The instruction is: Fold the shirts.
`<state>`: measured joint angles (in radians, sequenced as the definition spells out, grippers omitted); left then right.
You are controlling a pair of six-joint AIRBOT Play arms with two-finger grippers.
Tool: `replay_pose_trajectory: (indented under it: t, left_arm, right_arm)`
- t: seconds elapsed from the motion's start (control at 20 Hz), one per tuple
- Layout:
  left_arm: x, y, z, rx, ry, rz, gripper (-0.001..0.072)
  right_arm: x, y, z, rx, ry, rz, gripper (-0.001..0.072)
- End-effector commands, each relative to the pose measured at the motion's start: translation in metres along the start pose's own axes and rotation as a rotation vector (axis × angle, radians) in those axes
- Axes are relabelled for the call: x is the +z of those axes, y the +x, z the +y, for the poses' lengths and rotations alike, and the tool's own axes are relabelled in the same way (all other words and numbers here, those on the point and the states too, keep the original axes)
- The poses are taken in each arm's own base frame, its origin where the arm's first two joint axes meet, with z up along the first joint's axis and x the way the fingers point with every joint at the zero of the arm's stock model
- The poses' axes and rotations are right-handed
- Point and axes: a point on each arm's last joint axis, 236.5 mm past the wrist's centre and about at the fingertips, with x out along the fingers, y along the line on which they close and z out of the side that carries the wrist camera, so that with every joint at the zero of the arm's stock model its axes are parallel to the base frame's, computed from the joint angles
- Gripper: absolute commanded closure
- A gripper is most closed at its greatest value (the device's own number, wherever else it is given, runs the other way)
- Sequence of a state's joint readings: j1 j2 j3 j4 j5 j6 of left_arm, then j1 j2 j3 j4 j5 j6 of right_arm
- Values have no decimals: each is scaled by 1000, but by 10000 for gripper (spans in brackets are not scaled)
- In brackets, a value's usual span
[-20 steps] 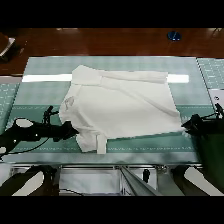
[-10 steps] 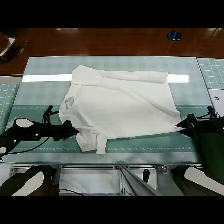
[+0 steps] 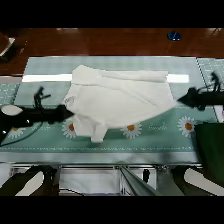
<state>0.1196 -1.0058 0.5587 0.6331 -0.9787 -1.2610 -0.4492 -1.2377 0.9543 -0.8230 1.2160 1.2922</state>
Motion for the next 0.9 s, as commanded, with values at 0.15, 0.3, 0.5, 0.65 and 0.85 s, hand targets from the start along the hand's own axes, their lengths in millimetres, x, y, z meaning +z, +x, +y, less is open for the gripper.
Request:
replay_pose_trajectory:
  t: [0.15, 0.3, 0.5, 0.65, 0.85]
  left_arm:
    - [131, -211, -235, -236, 488, -638, 691]
    - [133, -330, -285, -84, 660, -935, 691]
    - [84, -435, -316, 91, 814, -1196, 691]
    - [35, -459, -313, 168, 860, -1243, 691]
    - [-7, -462, -278, 334, 858, -1183, 691]
  right_arm:
    - [87, -198, 226, 133, -523, -528, 698]
    - [62, -295, 286, 92, -699, -758, 698]
    - [-13, -367, 319, 39, -836, -932, 698]
    - [-64, -396, 325, 3, -884, -1011, 697]
    - [-105, -398, 323, -9, -908, -991, 698]
